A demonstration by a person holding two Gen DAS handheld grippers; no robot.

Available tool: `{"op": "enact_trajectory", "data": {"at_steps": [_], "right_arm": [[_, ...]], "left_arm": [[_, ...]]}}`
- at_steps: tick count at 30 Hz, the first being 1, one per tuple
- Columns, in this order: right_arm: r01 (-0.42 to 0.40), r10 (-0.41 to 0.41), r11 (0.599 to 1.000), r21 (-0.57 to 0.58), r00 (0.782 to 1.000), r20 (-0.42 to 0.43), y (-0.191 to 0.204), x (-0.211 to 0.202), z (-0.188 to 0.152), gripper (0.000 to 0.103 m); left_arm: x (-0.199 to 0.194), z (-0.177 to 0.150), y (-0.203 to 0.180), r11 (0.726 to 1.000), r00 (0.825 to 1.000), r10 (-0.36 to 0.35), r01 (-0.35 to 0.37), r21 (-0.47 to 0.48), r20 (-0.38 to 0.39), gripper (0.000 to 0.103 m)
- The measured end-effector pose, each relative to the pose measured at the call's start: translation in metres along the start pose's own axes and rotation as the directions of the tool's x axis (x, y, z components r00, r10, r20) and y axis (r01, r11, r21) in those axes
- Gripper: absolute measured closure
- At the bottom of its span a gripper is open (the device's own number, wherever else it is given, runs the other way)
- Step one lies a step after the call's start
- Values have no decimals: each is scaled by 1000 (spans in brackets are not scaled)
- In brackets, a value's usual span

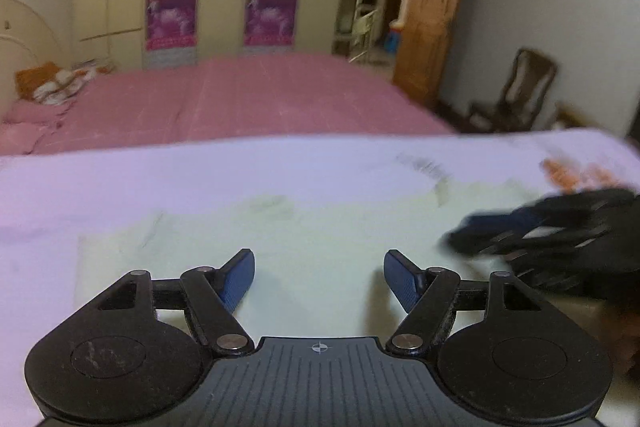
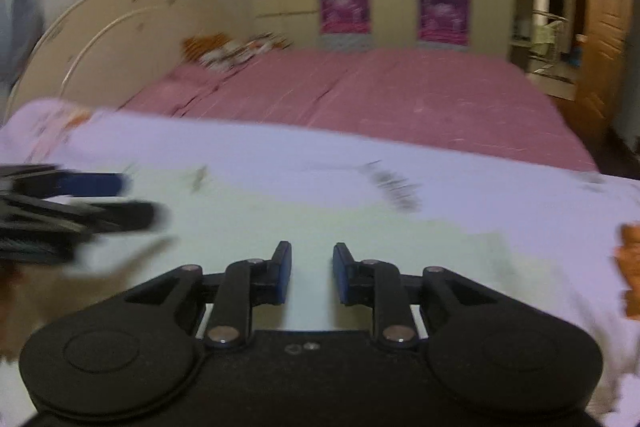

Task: Fold small clothes
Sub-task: 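Smooth the folded sweater flat with both grippers open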

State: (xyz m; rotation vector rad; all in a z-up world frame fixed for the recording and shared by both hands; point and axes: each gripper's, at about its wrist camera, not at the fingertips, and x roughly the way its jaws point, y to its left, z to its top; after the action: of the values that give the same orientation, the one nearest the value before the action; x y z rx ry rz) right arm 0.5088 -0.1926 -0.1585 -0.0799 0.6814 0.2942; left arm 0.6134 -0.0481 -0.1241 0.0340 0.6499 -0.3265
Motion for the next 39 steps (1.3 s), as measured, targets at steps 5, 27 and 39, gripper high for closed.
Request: {"op": "enact_trajectory", "data": {"at_steps": [5,27,39], "right_arm": [[207,-207,976,65,978,-15,-62,-16,-12,76],[190,-190,981,36,982,-15,-18,-52,-38,71],[104,-104,991,-83,995,1,47,-62,-64,69]], "left_arm": [[-18,-17,50,997,996,78,-78,-4,31,32],[-59,-52,-9,998,998,55,-57,40,33,32],[-64,-73,-63,993,998,63,-64,99,21,28]]}}
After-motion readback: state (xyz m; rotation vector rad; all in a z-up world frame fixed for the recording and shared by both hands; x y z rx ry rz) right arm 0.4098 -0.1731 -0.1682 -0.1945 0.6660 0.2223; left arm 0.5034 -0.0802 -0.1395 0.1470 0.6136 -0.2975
